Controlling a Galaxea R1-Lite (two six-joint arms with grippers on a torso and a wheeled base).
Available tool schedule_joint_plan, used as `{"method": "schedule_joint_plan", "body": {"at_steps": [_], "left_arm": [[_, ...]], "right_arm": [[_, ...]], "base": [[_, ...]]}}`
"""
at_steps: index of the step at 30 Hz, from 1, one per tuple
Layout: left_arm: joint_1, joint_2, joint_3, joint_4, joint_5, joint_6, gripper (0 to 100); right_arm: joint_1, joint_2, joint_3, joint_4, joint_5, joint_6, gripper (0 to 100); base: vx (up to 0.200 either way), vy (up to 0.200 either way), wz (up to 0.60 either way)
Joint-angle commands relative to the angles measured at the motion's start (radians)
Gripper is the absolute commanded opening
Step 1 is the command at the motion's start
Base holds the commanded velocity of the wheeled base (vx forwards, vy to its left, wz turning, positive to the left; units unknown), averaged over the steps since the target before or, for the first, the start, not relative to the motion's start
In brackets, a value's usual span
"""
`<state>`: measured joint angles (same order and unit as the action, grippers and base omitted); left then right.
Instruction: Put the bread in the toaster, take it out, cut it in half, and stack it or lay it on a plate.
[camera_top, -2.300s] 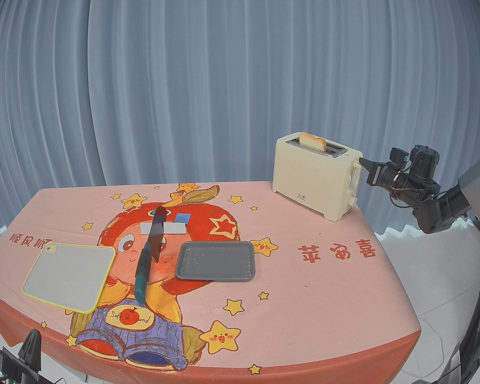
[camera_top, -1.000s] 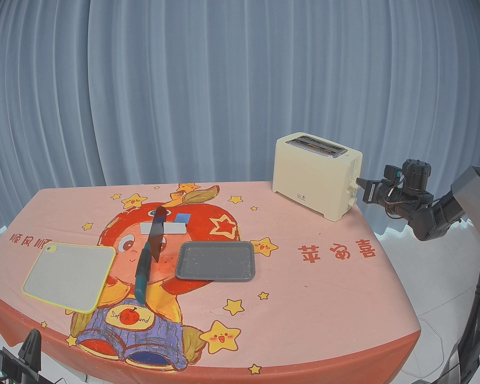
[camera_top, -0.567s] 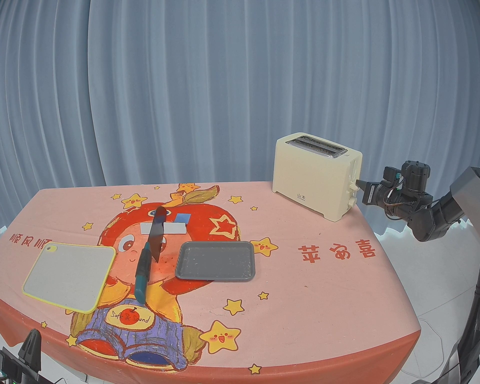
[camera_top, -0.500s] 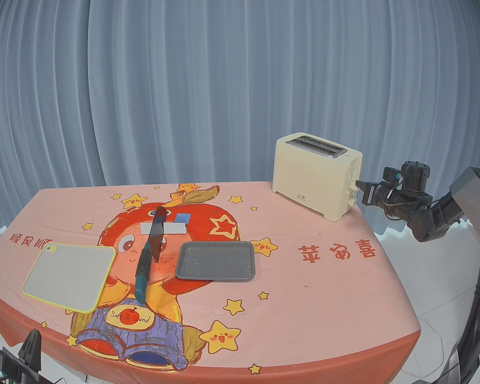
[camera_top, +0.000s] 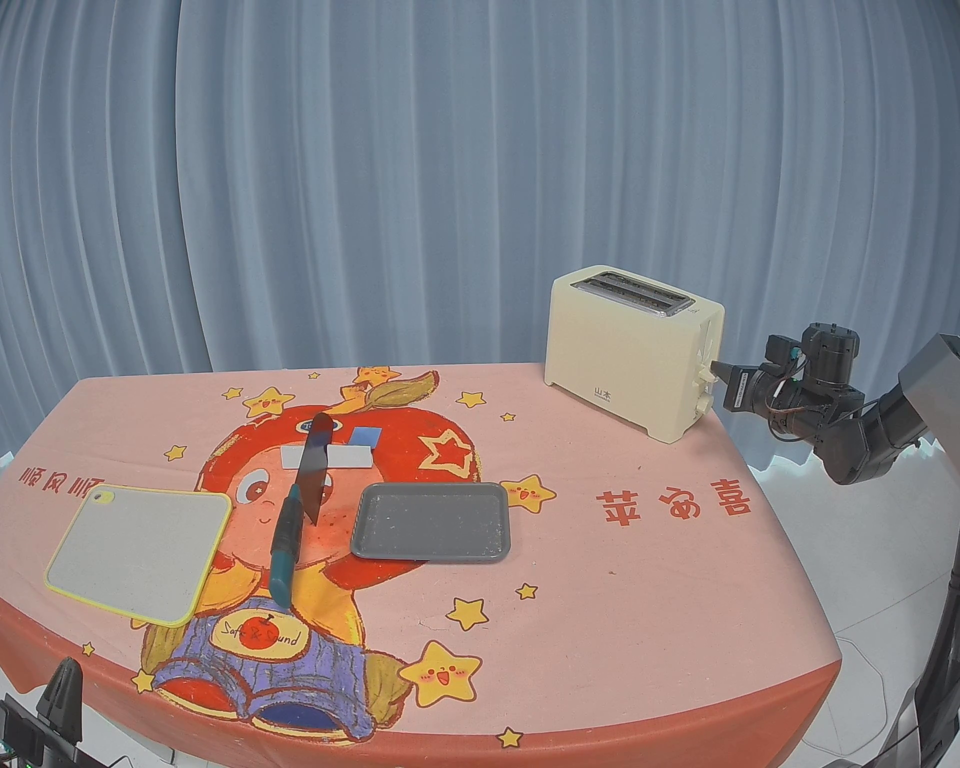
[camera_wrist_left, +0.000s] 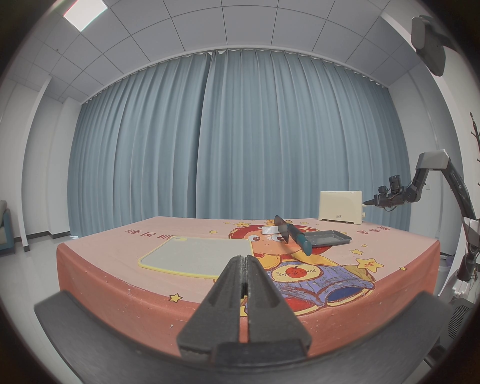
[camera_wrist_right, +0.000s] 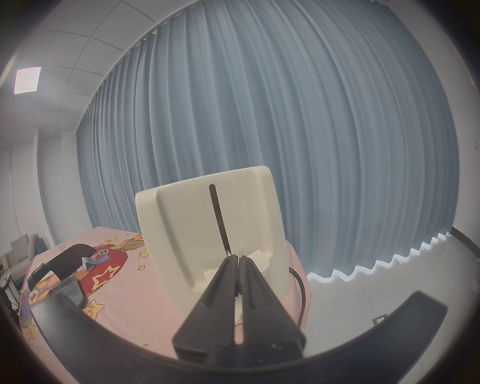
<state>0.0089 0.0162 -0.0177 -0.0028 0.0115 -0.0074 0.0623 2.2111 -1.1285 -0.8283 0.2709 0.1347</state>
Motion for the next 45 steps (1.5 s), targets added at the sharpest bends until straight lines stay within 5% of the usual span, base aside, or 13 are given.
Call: {"method": "schedule_joint_plan", "body": {"at_steps": [1, 34, 45], "left_arm": [[0.000, -0.016, 0.018, 0.001, 0.001, 0.000, 0], [-0.001, -0.016, 0.018, 0.000, 0.001, 0.000, 0], [0.000, -0.016, 0.018, 0.000, 0.001, 0.000, 0]], "right_arm": [[0.001, 0.015, 0.001, 0.001, 0.001, 0.000, 0], [0.016, -0.057, 0.016, -0.068, -0.018, 0.000, 0], [0.027, -0.231, 0.150, -0.071, -0.027, 0.003, 0]], "base": [[0.000, 0.000, 0.00], [0.000, 0.000, 0.00], [0.000, 0.000, 0.00]]}}
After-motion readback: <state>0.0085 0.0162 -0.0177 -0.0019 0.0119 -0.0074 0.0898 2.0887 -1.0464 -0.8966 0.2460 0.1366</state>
